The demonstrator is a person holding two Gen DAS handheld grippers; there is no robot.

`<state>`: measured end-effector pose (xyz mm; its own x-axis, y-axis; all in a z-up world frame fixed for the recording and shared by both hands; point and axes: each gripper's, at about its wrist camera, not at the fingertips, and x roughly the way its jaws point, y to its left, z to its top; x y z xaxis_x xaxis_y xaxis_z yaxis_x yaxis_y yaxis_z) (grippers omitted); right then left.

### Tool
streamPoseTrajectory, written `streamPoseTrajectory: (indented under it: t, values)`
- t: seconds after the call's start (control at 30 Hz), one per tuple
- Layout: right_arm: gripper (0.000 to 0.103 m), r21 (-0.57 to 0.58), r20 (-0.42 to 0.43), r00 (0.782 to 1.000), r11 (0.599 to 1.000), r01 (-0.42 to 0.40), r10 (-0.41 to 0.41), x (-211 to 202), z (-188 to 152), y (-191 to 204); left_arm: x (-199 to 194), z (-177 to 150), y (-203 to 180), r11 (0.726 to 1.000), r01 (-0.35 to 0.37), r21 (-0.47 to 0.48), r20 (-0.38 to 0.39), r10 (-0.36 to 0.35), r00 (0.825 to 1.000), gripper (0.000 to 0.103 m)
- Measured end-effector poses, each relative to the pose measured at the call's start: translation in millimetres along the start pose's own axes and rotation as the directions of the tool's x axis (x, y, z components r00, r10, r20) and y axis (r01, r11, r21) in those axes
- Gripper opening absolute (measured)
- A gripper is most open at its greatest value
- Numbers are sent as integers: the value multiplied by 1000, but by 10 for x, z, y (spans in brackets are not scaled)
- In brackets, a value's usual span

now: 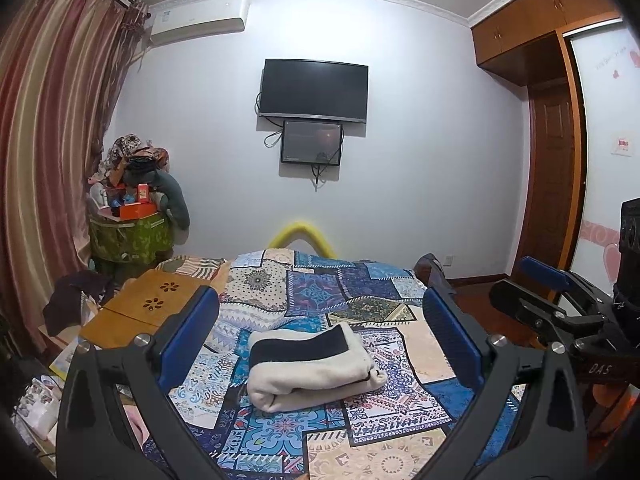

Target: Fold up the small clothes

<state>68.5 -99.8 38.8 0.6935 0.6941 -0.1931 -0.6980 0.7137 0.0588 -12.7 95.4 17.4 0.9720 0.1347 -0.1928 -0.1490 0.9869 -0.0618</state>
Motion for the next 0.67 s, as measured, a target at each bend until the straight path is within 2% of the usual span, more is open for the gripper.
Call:
streamPoseTrajectory:
  t: [0.67]
  values:
    - [103, 9, -6, 1000, 1000, 4, -4, 22, -25, -32, 70, -33, -49, 1000, 7, 15, -26, -7, 1000, 103]
